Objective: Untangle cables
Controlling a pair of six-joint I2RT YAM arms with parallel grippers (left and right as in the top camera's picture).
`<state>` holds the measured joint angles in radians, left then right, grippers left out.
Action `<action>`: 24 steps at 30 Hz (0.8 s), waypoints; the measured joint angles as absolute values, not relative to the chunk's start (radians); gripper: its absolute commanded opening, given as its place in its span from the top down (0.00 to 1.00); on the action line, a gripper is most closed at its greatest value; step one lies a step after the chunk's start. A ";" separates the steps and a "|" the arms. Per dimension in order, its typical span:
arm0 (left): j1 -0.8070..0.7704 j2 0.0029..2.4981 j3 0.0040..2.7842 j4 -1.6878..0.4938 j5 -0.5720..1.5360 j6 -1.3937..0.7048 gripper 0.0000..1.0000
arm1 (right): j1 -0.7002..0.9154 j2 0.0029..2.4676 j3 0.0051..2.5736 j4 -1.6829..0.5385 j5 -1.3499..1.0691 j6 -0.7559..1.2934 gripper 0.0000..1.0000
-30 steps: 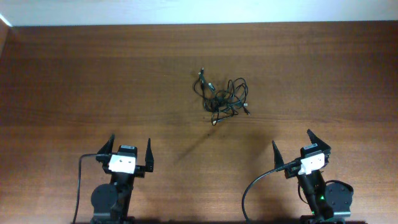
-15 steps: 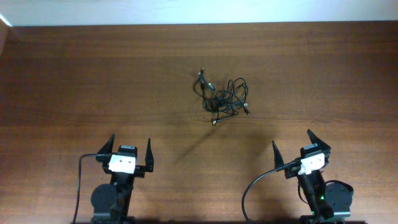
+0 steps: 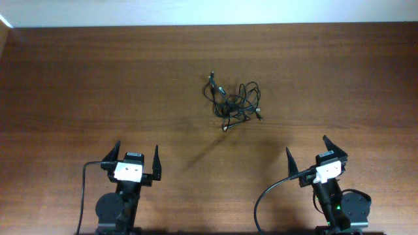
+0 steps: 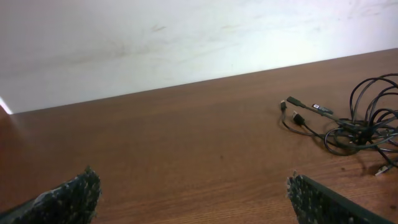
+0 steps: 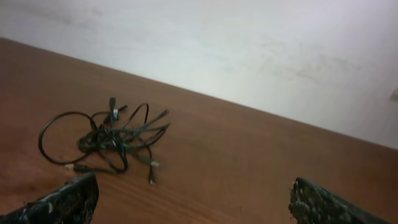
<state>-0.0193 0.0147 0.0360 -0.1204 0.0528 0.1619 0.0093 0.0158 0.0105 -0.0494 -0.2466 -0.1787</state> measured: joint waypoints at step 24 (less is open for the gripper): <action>-0.019 0.015 0.066 -0.121 0.045 0.162 0.01 | 0.009 0.016 0.171 -0.232 -0.239 -0.170 0.01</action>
